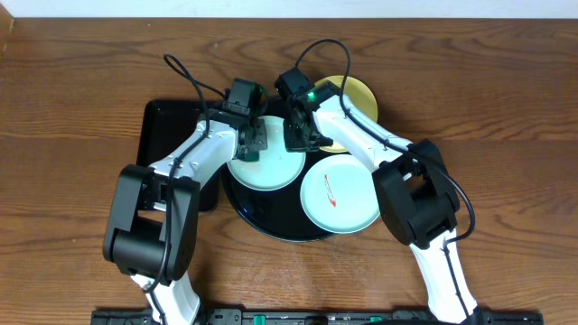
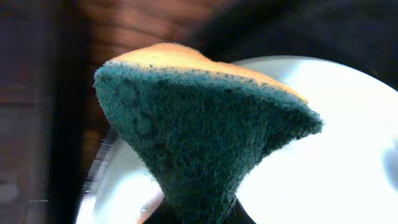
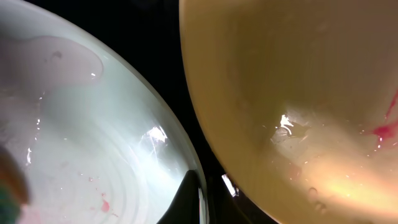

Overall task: Clean dirty plates on tray and stack at the side
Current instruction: 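Scrub the green plate with the sponge while the right gripper holds its rim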

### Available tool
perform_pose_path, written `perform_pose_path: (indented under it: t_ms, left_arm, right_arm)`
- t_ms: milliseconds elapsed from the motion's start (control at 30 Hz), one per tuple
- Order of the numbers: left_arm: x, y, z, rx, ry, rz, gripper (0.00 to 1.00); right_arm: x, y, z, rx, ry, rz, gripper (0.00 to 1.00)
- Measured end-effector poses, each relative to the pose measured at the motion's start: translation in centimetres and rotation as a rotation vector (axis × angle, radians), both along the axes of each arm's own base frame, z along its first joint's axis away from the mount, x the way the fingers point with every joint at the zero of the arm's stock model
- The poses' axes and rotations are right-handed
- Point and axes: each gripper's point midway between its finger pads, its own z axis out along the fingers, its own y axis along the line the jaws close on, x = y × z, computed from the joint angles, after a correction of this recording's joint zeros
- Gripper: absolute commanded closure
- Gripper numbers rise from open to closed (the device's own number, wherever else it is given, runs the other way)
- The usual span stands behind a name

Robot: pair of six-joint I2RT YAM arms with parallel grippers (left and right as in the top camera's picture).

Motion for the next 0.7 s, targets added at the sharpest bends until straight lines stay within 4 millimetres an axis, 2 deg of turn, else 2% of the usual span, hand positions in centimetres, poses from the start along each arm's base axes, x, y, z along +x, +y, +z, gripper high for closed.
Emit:
perform_pose_path:
  t_ms: [100, 200, 300, 400, 467, 567, 700]
  left_arm:
    - [0.3, -1.3, 0.3, -0.068, -0.010, -0.026, 0.92]
    - [2.8, -2.4, 1.5, -0.114, -0.124, -0.036, 0.92]
    - [4.5, -1.3, 2.4, -0.056, -0.211, 0.001, 0.92]
    - [5.2, 1.0, 2.6, 0.063, -0.250, 0.066, 0.92]
    - [5.3, 2.4, 1.9, 0.139, -0.253, 0.101, 0.92]
    - [4.9, 2.3, 0.9, 0.151, -0.221, 0.094, 0.92]
    - [4.4, 1.6, 0.5, 0.105, -0.182, 0.069, 0.92]
  right_arm:
    - [0.0, 0.0, 0.0, 0.000, 0.000, 0.000, 0.99]
    - [0.0, 0.0, 0.0, 0.000, 0.000, 0.000, 0.99]
    - [0.0, 0.0, 0.0, 0.000, 0.000, 0.000, 0.99]
    - [0.0, 0.0, 0.0, 0.000, 0.000, 0.000, 0.99]
    - [0.0, 0.0, 0.0, 0.000, 0.000, 0.001, 0.99]
    - [0.0, 0.0, 0.0, 0.001, -0.001, 0.001, 0.99]
    - [0.0, 0.0, 0.0, 0.000, -0.002, 0.002, 0.99]
